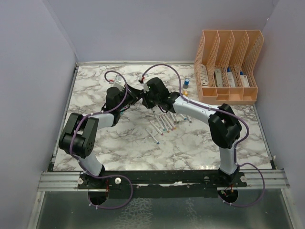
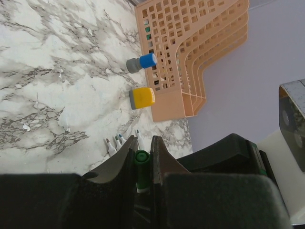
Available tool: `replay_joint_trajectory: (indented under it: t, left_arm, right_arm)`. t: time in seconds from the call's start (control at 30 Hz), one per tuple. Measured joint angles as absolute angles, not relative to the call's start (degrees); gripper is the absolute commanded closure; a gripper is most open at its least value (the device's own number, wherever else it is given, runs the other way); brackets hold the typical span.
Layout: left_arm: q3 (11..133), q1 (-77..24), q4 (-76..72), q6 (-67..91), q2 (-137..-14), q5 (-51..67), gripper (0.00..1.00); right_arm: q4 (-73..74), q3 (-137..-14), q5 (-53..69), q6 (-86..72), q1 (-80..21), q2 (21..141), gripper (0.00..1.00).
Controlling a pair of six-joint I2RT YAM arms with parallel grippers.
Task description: Open the pen caps
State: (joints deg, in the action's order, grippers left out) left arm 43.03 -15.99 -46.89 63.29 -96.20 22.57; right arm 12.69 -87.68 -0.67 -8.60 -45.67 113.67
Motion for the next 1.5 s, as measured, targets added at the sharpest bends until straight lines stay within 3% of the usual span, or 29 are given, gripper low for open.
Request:
replay_joint_trajectory:
  t: [0.43,0.63,1.23,1.5]
  left_arm:
    - [53.28,-16.84,-35.2,57.98,-99.33,22.87,1.0]
    - [59.11,-9.41,-35.07,55.99,-104.27,18.37,1.0]
    - [47.16,-8.08,-31.42,51.88,-103.94,17.8,1.0]
    - [47.16,-7.68,-31.42,50.85,-104.18,17.82,0.87]
  right_arm:
    - [6.61,-77.67,-2.83,-10.46,-44.27,108.57,0.99]
    - [10.63,-69.49,-2.66,-10.98,-45.45,103.57,0.99]
    - [11.51,-66.19,-3.18,-11.31,-45.74,101.51,0.99]
    - [11.51,-66.19,-3.38,-11.27,-45.74,101.54,0.99]
